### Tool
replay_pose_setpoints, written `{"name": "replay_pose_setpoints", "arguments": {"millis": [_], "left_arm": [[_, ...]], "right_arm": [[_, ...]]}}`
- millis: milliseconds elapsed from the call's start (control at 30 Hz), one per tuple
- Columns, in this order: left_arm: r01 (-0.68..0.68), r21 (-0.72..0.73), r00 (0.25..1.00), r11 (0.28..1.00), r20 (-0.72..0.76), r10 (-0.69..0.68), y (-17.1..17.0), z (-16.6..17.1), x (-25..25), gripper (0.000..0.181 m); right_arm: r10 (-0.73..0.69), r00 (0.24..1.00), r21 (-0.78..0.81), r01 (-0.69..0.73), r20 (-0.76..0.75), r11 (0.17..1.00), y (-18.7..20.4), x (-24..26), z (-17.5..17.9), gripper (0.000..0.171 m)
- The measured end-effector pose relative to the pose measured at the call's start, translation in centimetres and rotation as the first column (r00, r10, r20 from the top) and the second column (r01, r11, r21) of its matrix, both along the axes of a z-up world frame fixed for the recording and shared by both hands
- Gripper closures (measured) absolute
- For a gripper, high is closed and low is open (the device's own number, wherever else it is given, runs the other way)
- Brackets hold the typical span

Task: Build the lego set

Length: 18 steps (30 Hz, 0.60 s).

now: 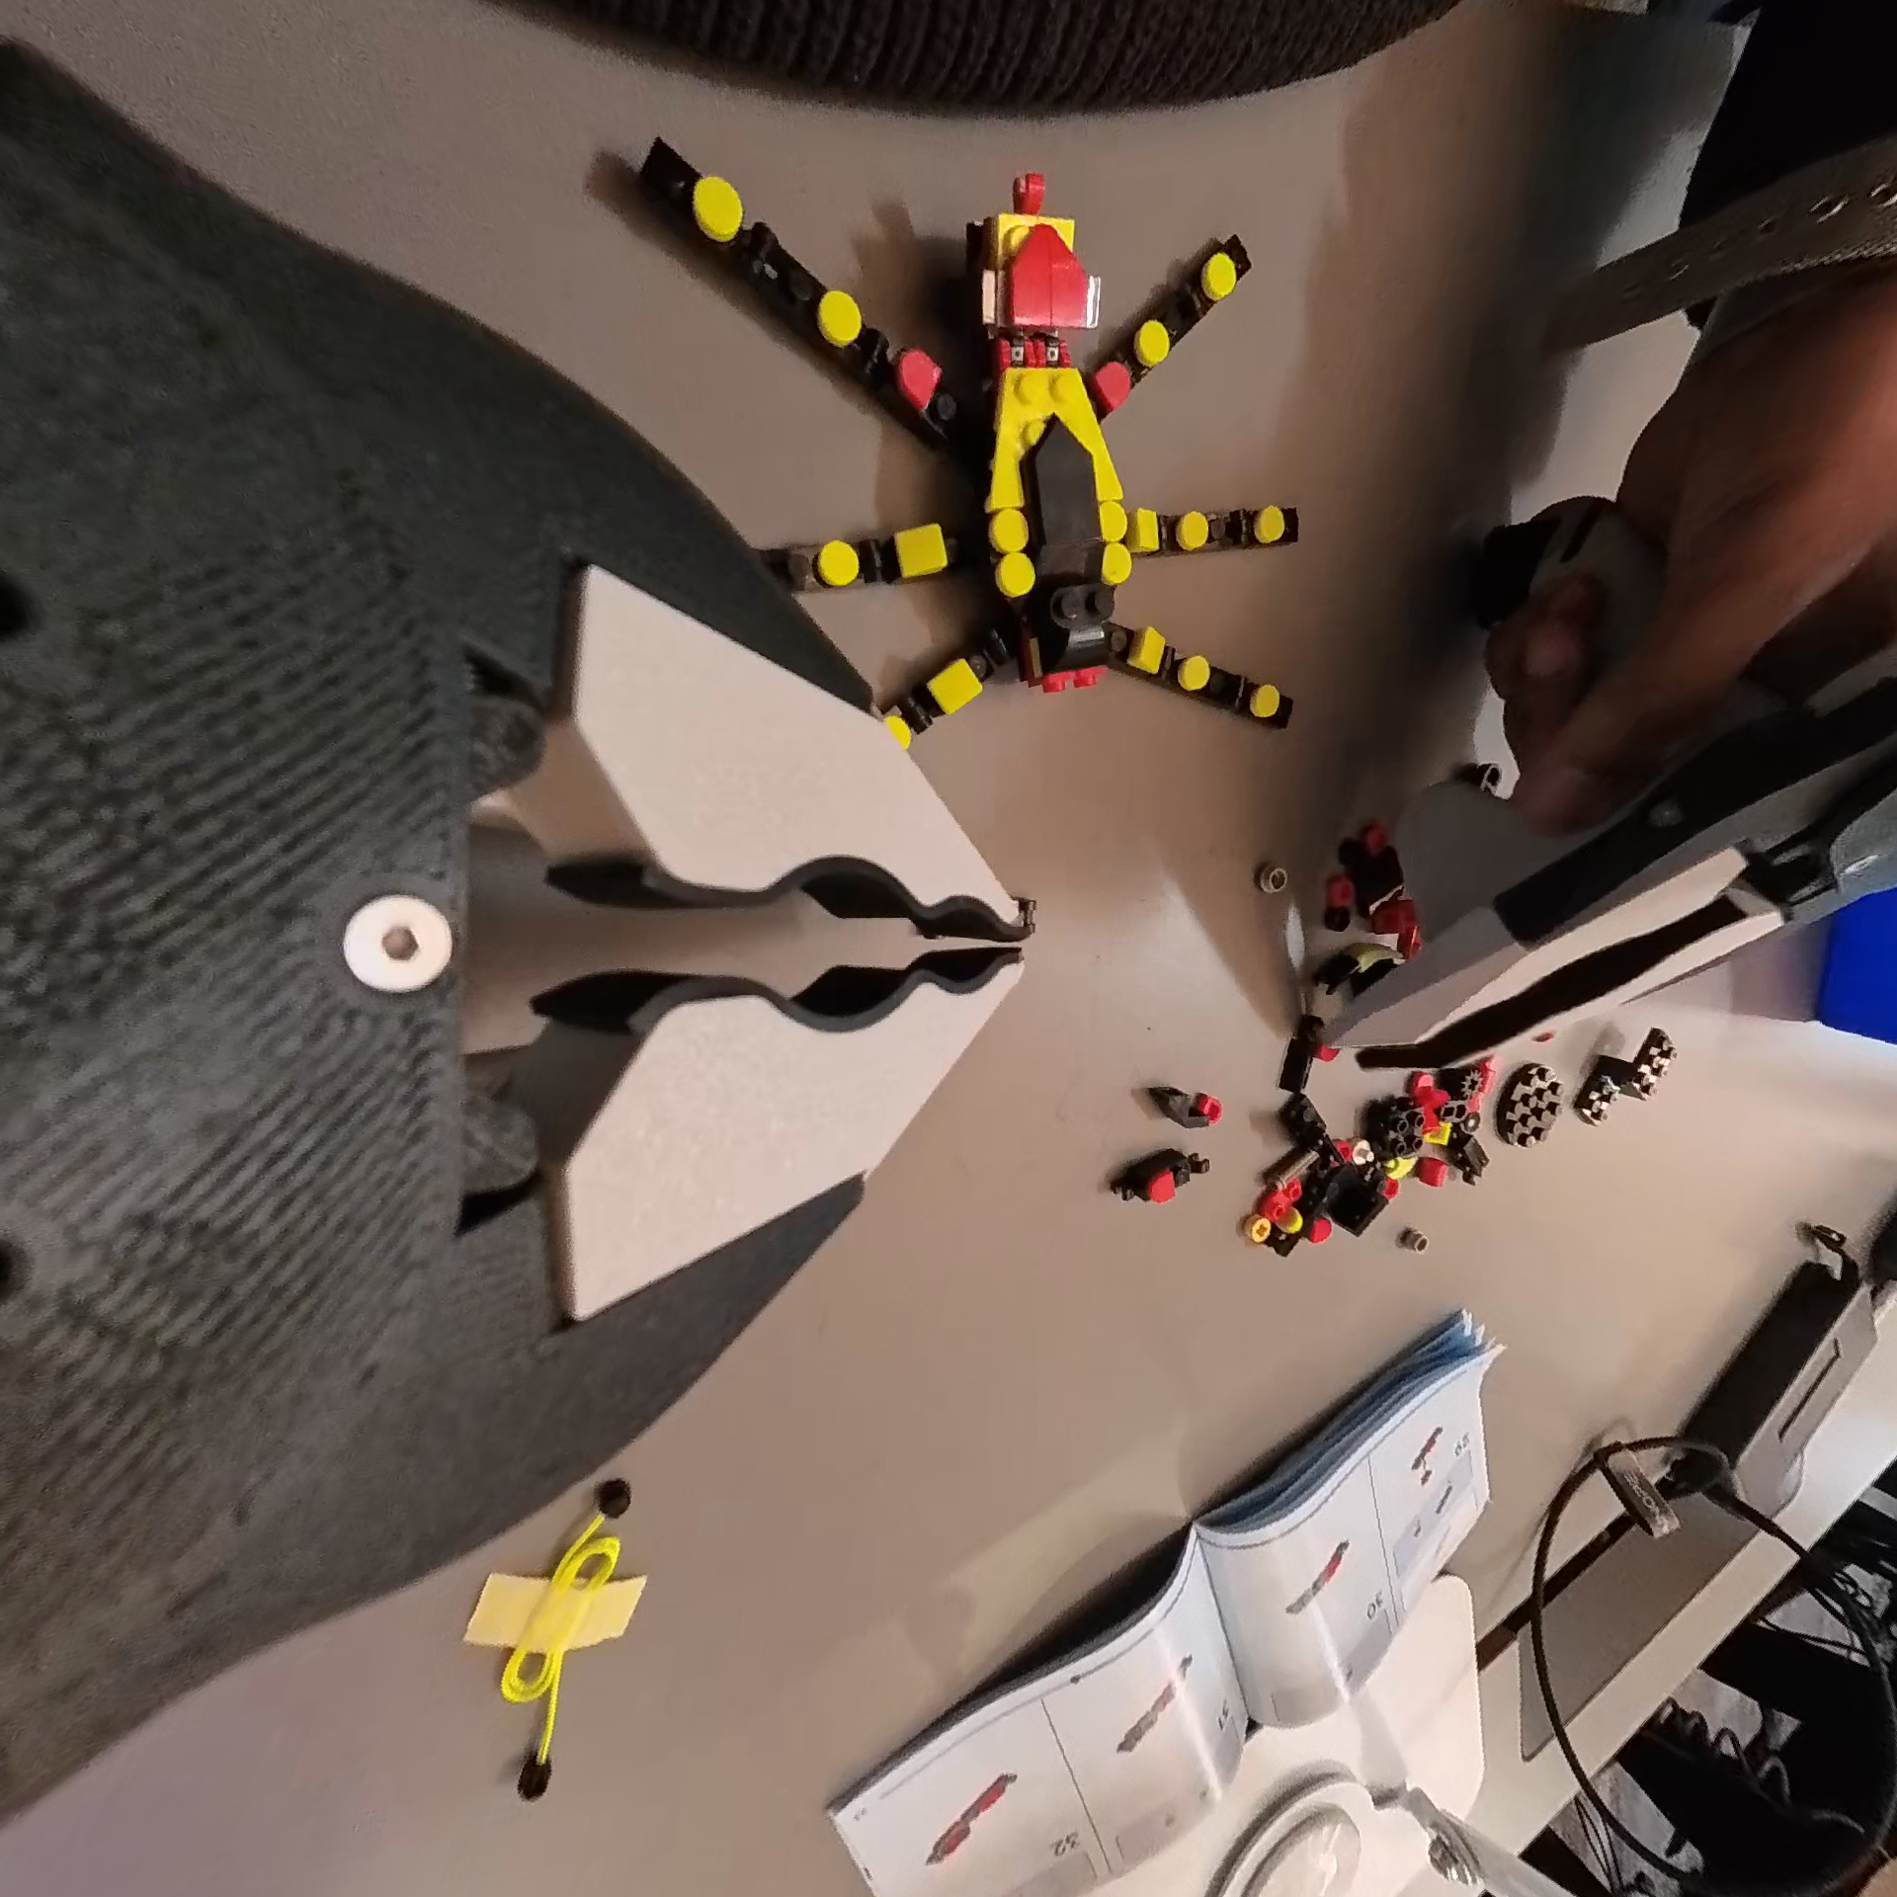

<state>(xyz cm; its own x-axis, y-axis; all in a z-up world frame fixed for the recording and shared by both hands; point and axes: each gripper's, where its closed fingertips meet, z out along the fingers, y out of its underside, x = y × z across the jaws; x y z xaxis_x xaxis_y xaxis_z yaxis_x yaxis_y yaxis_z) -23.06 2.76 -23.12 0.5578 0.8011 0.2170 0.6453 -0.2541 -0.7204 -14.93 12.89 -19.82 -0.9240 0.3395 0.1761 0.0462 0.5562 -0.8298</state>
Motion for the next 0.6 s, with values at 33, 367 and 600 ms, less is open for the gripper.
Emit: {"name": "replay_pose_setpoints", "arguments": {"millis": [33, 367, 600], "left_arm": [[-0.004, -0.005, 1.000, 1.000, 0.005, 0.004, -0.05, -0.10, -0.04, 0.169], [0.010, 0.018, 1.000, 1.000, 0.029, -0.010, 0.14, -0.18, 0.02, 0.175], [0.023, 0.020, 1.000, 1.000, 0.020, -0.024, 0.07, -0.02, 0.40, 0.181]], "right_arm": [[0.000, 1.000, 0.002, 0.000, -0.001, 1.000, -0.01, 0.01, -0.01, 0.171], [0.011, 1.000, 0.020, -0.011, -0.005, 1.000, -0.17, 0.22, -0.17, 0.171], [0.008, 1.000, 0.028, -0.007, -0.023, 1.000, -0.11, 0.29, 0.24, 0.171]]}}
